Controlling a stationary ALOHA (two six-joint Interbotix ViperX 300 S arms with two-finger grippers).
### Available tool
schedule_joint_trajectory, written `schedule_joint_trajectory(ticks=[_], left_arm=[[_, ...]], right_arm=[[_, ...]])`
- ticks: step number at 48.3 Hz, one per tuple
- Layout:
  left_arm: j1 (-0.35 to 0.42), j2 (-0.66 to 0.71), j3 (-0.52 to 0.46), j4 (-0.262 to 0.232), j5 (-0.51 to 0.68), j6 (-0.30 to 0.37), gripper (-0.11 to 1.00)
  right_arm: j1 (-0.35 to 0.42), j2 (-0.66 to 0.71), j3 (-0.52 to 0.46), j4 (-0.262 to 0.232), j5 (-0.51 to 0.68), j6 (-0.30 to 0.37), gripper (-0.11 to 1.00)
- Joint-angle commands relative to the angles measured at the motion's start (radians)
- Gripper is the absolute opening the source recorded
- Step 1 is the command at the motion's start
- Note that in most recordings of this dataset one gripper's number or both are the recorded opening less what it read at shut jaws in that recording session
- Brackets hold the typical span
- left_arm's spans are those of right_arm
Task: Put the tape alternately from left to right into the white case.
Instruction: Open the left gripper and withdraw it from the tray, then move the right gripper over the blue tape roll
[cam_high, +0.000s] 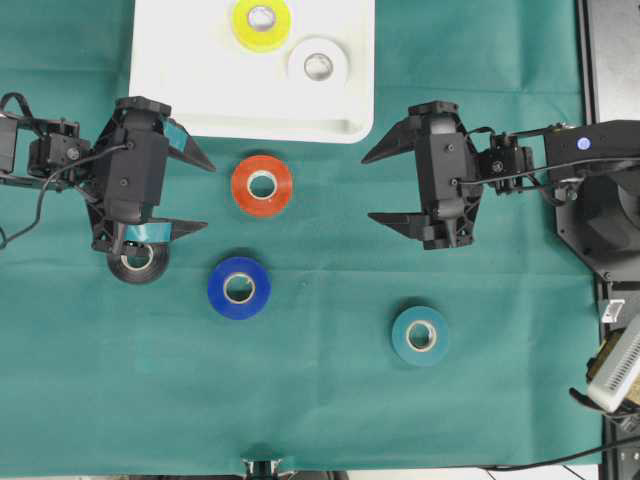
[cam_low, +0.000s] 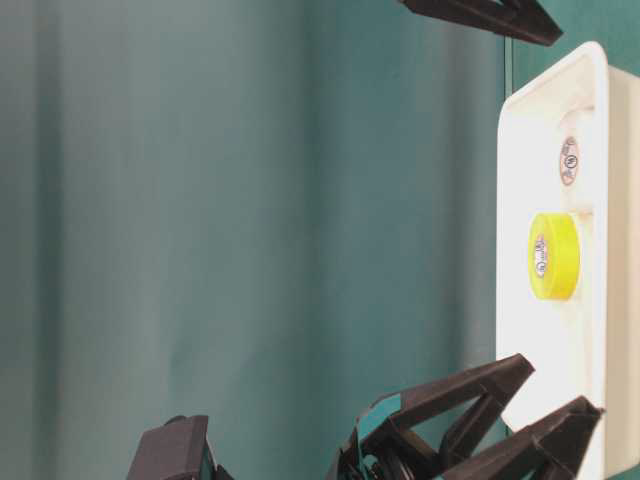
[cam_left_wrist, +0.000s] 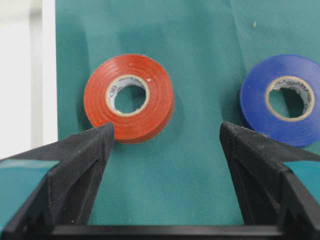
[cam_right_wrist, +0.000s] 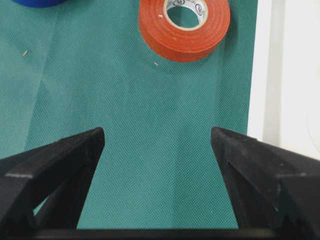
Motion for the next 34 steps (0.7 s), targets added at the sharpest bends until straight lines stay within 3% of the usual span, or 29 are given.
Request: schedule_joint_trajectory(ticks=[1, 16, 34], left_arm=[[-0.005, -0.018, -0.011, -0.002, -0.006, 0.0, 0.86], [-0.005, -0.018, -0.008, -0.002, -0.005, 0.0, 0.86], [-0.005, -0.023, 0.008, -0.002, 0.0, -0.002, 0.86]], right_arm=[[0.002, -0.014, -0.008, 0.002, -0.009, 0.002, 0.68], [0.044, 0.026, -0.054, 0.005, -0.025, 0.003, 0.68], [0.094, 0.187, -0.227, 0.003, -0.026, 0.003, 0.68]])
